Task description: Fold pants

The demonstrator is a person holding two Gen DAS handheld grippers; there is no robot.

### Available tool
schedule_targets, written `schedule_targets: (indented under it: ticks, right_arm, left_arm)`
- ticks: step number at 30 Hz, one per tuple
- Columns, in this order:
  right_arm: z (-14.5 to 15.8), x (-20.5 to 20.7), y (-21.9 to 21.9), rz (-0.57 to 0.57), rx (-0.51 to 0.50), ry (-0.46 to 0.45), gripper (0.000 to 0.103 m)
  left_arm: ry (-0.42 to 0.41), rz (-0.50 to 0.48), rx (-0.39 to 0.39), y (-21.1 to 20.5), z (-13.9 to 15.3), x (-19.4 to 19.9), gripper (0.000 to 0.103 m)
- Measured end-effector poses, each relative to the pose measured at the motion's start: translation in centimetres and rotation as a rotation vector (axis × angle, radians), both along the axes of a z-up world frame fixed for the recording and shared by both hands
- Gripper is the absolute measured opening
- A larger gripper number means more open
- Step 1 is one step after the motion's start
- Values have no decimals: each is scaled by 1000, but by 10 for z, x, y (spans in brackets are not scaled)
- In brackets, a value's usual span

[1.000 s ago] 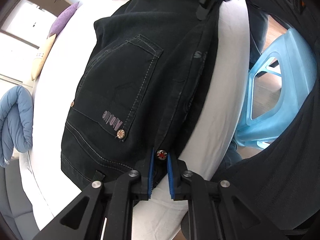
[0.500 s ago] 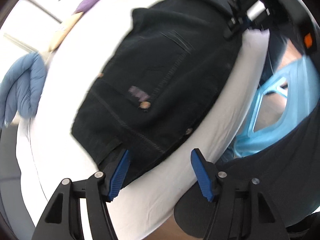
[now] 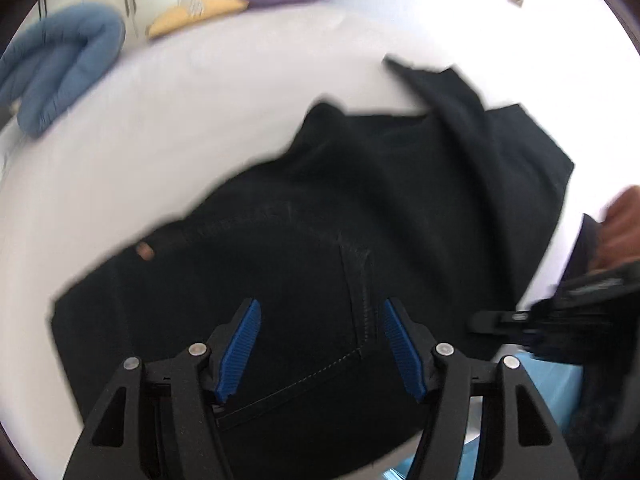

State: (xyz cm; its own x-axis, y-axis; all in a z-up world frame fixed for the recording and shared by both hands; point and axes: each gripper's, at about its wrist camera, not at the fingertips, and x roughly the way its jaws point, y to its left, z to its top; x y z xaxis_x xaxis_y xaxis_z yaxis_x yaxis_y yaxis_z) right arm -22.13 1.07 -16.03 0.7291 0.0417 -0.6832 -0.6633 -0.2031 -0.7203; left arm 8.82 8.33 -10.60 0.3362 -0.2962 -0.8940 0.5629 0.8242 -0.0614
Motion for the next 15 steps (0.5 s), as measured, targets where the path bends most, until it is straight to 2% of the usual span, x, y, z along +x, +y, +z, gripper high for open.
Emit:
schedule_targets:
  ticks: [1, 2, 4, 5, 7, 8, 10, 11, 15]
  right_arm:
    - [2, 0, -2, -17, 17, 3, 8]
    - [8, 0, -5, -51, 47, 13, 9]
    - [25, -1, -14, -135, 135, 59, 11]
    - [36, 0, -20, -193, 203, 97, 18]
    - [58, 7, -34, -319, 332, 184, 56]
    - [73, 13, -46, -398, 425, 220, 84]
    - [95, 24, -68, -510, 567, 243, 87]
    - [105, 34, -82, -588, 628, 252, 87]
    - [133, 83, -143, -885, 882, 365, 87]
  left_arm:
    - [28, 10, 41, -4, -18, 2, 66]
    - [14, 7, 53, -6, -25, -2, 67]
    - [-10, 6, 54, -6, -25, -6, 68]
    - [-2, 14, 59, -6, -24, -7, 68]
    - [-1, 12, 85, -8, -20, -7, 68]
    - [-12, 17, 94, -10, -15, -8, 68]
    - [-43, 33, 67, -17, -2, -9, 68]
    - [-52, 45, 29, -19, 6, -8, 68]
    - [-36, 82, -85, -38, 17, 10, 68]
